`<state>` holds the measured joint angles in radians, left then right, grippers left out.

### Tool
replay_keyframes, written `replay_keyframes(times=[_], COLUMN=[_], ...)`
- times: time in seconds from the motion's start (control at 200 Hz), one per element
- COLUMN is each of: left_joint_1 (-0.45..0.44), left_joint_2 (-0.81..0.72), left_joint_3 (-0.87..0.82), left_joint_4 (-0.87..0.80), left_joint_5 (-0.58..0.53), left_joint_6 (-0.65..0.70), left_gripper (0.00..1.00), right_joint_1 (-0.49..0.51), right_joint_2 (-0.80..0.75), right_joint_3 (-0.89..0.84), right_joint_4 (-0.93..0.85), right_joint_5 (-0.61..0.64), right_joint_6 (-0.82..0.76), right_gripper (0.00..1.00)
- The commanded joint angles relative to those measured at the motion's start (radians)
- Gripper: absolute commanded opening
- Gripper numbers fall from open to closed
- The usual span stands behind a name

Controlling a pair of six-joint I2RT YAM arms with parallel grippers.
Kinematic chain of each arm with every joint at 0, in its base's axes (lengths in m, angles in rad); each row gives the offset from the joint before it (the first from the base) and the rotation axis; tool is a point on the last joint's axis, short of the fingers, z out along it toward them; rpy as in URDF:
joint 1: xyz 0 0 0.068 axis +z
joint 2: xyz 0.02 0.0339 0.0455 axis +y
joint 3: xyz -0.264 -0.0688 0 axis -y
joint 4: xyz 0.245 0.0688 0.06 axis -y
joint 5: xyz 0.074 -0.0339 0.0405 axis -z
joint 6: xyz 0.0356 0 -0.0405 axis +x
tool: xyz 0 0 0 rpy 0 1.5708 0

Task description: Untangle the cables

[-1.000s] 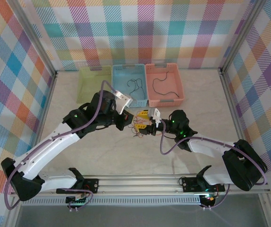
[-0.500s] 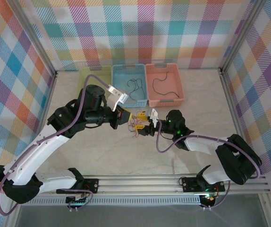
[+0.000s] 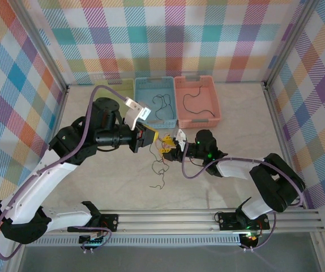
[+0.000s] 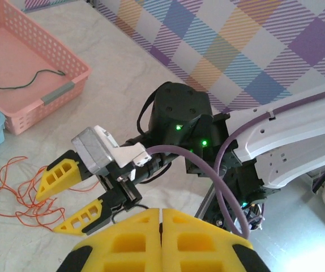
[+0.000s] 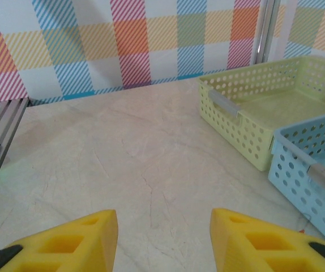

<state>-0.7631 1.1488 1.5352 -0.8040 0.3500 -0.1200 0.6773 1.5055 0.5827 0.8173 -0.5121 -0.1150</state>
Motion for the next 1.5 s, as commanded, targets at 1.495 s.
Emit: replay_keyframes(times=[1.495], left_joint_1=[0.384], left_joint_2=[1.061], left_joint_3=[1.048], left_joint_4=[0.034], left_joint_5=[-0.283], left_joint_6=[-0.097], left_gripper=[0.0], right_joint_1=[-0.038], right_joint_2=[-0.008], right_joint_3=[-0.025], right_joint_4=[-0.067], right_joint_5=[0.611], right_joint_6=[0.045], right_gripper=[0.52])
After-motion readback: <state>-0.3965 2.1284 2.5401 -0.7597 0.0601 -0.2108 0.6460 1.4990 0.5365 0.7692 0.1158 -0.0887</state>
